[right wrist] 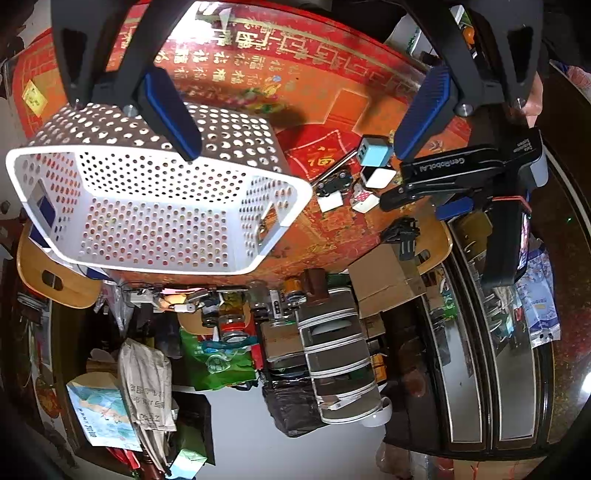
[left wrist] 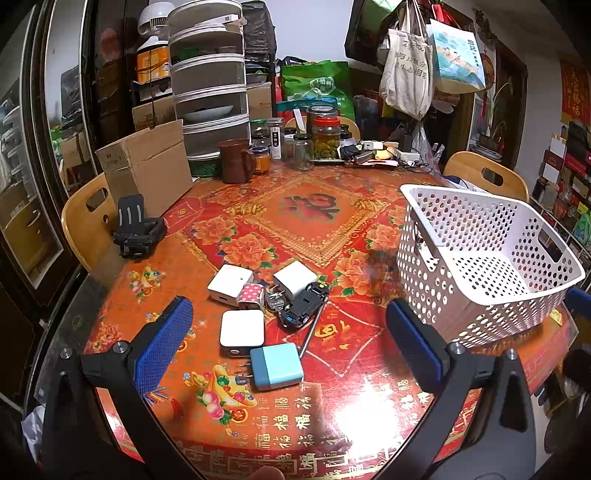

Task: Organize rigid objects
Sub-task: 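Grasp the rim of the white perforated basket with the right gripper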

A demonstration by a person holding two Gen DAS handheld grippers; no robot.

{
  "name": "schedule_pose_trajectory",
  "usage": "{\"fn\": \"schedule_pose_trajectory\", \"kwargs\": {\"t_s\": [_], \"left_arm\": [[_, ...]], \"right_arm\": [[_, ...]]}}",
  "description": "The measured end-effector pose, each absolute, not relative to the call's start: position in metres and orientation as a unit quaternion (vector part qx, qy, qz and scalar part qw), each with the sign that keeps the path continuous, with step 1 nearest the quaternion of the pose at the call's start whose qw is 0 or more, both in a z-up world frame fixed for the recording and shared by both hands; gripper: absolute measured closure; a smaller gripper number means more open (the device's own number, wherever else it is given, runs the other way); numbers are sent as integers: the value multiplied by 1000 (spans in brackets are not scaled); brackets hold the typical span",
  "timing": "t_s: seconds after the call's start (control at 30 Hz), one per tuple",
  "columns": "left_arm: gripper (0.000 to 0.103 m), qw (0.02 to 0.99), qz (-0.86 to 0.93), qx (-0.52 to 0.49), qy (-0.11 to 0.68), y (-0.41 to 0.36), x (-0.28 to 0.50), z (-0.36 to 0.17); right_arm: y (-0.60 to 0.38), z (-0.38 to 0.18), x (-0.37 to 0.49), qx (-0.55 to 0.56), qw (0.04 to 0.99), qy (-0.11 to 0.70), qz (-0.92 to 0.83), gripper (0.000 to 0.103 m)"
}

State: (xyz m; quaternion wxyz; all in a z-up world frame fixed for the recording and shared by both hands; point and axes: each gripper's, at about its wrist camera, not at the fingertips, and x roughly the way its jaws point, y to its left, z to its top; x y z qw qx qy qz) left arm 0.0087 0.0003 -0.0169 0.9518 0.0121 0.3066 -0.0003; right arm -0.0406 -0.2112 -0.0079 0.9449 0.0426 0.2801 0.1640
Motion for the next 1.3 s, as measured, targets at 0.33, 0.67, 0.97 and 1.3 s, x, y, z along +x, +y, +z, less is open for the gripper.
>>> {"fn": "schedule_pose_trajectory", "kwargs": {"t_s": [0.33, 0.67, 0.97, 1.3], "left_arm": [[0, 946, 90, 34, 309, 64, 17, -34], [0, 909, 35, 2, 416, 81, 30, -89], [0, 907, 24, 44, 418, 28, 24, -111], [0, 904, 39, 50, 422, 21, 35, -120]], "right_arm": [[-387, 8, 16, 70, 934, 341, -85, 0], [-431, -42, 49, 105, 902, 411, -74, 29], [-416, -53, 57, 103, 899, 419, -71, 77], [-410, -58, 68, 93, 899, 420, -85, 89]]}}
